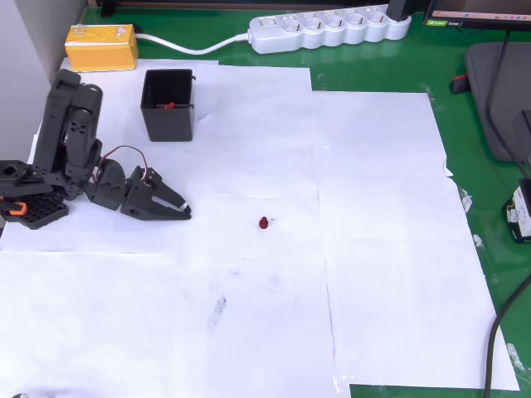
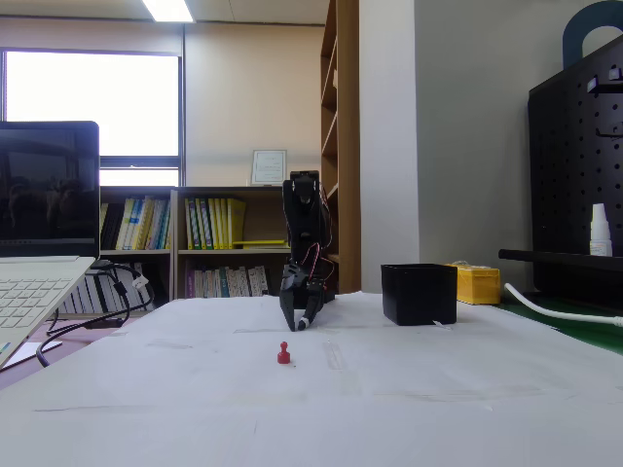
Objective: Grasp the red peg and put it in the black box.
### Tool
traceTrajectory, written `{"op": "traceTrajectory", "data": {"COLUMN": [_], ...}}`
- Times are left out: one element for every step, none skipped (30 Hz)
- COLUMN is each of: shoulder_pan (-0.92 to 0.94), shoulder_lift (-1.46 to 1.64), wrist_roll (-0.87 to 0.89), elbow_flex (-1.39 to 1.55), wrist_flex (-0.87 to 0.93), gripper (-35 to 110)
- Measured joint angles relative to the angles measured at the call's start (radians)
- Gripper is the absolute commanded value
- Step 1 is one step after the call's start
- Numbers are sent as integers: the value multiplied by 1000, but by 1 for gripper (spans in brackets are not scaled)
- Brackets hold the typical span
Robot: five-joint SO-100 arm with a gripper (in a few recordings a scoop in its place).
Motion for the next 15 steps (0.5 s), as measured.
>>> {"op": "traceTrajectory", "data": {"shoulder_pan": [0,0,0,0,0,11,20,26,28,28,26,26,26,26,26], "shoulder_lift": [8,20,31,41,48,51,60,69,80,87,91,100,107,120,140], "wrist_roll": [6,14,21,31,35,37,40,40,40,40,40,40,40,43,49], "elbow_flex": [15,40,61,77,92,112,129,149,173,192,202,216,221,227,239], "wrist_flex": [-3,-5,-9,-9,-9,-6,-5,-5,-5,-5,-3,-6,-12,-25,-38], "gripper": [0,0,0,0,0,0,0,0,1,2,3,3,3,3,3]}}
